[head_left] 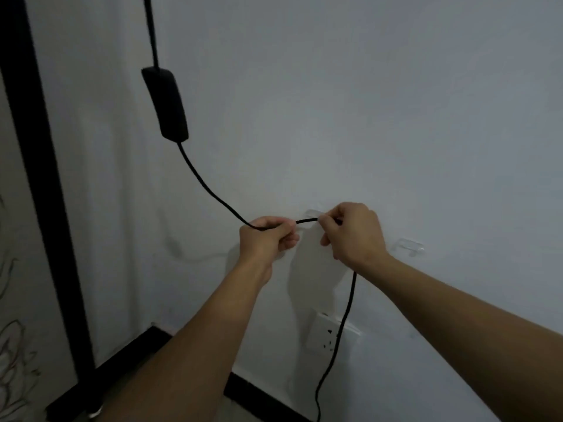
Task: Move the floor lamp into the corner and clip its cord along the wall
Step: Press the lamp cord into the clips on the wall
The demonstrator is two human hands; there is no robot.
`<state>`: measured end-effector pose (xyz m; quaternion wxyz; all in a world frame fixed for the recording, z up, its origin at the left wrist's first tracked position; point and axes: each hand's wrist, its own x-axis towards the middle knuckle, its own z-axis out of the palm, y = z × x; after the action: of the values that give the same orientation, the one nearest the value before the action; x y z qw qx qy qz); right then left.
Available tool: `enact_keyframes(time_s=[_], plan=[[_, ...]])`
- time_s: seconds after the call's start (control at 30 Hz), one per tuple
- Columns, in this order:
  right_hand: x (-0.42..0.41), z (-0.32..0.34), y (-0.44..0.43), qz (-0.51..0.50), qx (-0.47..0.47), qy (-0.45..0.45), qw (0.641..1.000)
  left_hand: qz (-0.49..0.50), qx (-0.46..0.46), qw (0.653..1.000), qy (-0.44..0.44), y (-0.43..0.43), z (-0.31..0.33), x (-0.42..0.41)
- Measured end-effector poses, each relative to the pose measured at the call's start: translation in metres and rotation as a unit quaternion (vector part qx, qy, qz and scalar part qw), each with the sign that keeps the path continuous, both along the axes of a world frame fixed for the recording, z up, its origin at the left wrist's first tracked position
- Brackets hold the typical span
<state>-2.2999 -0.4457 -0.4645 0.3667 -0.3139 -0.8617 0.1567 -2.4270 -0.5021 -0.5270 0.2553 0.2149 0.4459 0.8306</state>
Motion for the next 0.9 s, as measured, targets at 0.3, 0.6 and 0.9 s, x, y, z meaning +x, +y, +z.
enact_keyframes(time_s=[0.3,0.6,0.9], plan=[[-0.027,0.023,-0.005,-0.068,0.102,-0.124,0.985,0.044,-0.004,0.999,0.017,0.016,-0.004,-0.012],[-0.019,0.021,0.003,-0.079,0.103,-0.121,0.984,0.079,-0.006,0.997,0.025,0.021,-0.001,-0.002],[-0.006,0.027,0.019,-0.084,0.166,-0.122,0.975,0.079,0.025,0.995,0.049,0.019,0.009,0.005]])
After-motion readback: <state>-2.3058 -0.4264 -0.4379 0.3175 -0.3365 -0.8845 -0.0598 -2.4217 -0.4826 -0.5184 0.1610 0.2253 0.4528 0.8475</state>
